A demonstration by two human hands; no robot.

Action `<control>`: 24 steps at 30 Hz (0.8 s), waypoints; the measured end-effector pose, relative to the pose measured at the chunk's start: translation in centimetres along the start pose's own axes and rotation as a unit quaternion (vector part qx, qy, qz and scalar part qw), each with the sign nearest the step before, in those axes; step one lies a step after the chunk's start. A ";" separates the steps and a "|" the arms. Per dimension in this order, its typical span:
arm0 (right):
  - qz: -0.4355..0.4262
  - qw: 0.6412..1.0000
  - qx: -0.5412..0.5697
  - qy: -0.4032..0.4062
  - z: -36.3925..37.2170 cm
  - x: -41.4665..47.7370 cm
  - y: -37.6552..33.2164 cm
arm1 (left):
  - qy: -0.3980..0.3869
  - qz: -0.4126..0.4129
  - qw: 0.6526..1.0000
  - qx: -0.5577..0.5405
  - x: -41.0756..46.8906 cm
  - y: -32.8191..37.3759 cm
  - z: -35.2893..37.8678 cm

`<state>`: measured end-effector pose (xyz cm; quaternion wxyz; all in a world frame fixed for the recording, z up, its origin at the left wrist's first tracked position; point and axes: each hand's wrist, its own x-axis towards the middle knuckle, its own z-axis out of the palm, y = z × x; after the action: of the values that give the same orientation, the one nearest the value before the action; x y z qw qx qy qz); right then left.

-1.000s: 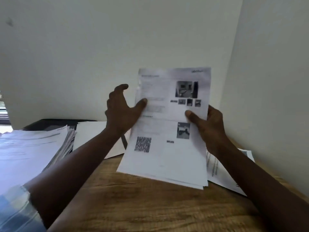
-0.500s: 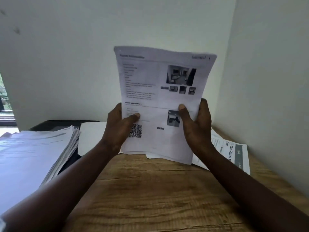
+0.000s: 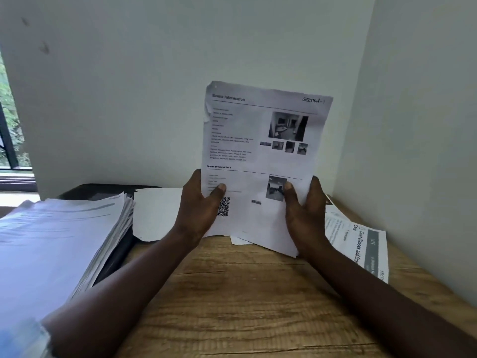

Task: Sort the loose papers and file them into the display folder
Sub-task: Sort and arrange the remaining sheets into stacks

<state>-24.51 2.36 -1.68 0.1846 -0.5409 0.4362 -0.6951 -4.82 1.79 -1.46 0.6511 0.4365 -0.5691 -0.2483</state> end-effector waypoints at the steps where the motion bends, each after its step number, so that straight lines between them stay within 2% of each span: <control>1: -0.012 1.000 0.008 0.011 -0.1 0.1 -0.5 | 0.012 0.004 1.000 -0.001 0.0 0.2 0.1; 4: -0.041 0.996 0.034 0.072 -0.5 1.1 -2.1 | 0.082 0.009 0.997 -0.013 -0.7 1.0 0.9; 6: -0.032 0.990 0.060 0.121 -0.7 1.7 -3.0 | 0.117 -0.048 0.990 -0.065 -1.3 1.1 1.4; 7: -0.021 0.987 0.073 0.145 -0.7 1.9 -3.4 | 0.108 -0.103 0.982 -0.120 -1.5 1.3 1.6; 9: -0.002 0.976 0.085 0.198 -0.6 1.9 -4.1 | 0.032 -0.214 0.938 -0.272 -1.9 2.1 2.2; 11: 0.025 0.968 0.099 0.231 0.2 0.9 -4.6 | -0.044 -0.226 0.912 -0.340 -3.0 3.4 2.8; 13: 0.059 0.963 0.110 0.240 1.3 -0.9 -5.1 | -0.044 -0.206 0.911 -0.354 -3.9 4.7 3.2; 15: 0.092 0.961 0.140 0.219 2.0 -2.6 -5.2 | 0.016 -0.186 0.925 -0.332 -4.8 5.8 3.2; 18: 0.134 0.955 0.150 0.219 0.8 -4.2 -5.5 | 0.071 -0.116 0.964 -0.229 -5.5 6.6 0.5; 21: 0.107 0.965 0.001 0.239 -2.9 -4.0 -5.5 | 0.060 -0.036 0.991 -0.118 -5.8 6.7 -3.4; 22: 0.087 0.972 -0.044 0.216 -4.0 -3.7 -5.5 | 0.052 -0.012 0.995 -0.088 -5.8 6.7 -4.7; 24: 0.058 0.987 -0.057 0.136 -5.5 -2.9 -5.4 | 0.030 0.019 0.999 -0.030 -5.7 6.8 -6.8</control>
<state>-27.38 9.71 0.76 0.1319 -0.4246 0.5269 -0.7243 -0.84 11.83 1.54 0.6851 0.4129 -0.5501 -0.2398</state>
